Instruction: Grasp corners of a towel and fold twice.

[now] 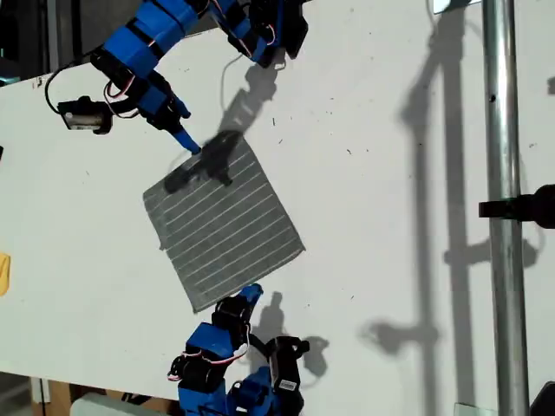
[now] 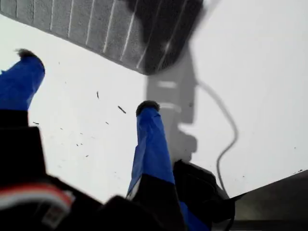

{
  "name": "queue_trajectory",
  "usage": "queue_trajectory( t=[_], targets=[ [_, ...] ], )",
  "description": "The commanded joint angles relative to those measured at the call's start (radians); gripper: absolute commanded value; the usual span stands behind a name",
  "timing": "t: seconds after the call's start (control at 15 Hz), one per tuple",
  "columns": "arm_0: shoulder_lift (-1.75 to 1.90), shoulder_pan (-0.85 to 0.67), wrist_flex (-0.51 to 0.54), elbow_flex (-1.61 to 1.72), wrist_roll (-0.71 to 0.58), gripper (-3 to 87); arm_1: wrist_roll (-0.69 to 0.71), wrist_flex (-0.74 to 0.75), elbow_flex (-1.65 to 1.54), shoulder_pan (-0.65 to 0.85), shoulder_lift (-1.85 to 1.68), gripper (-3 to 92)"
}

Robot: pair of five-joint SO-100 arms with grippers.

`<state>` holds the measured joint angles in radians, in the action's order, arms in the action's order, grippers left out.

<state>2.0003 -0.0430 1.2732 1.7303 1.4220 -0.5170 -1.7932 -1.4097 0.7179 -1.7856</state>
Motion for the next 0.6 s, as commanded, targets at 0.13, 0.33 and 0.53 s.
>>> queue_trajectory(
  t=[0.13, 0.33, 0.53],
  targets=[
    [0.014, 0.014, 0.008, -0.034, -0.005, -2.9, 0.026, 0.094, -0.097, -0.043, -0.005, 40.7],
    [0.023, 0.017, 0.011, -0.017, -0.003, -2.9, 0.049, 0.262, -0.299, -0.083, 0.000, 40.5],
    [0.038, 0.017, 0.011, 0.003, -0.002, -2.9, 0.083, 0.419, -0.471, -0.077, 0.011, 40.4]
  ],
)
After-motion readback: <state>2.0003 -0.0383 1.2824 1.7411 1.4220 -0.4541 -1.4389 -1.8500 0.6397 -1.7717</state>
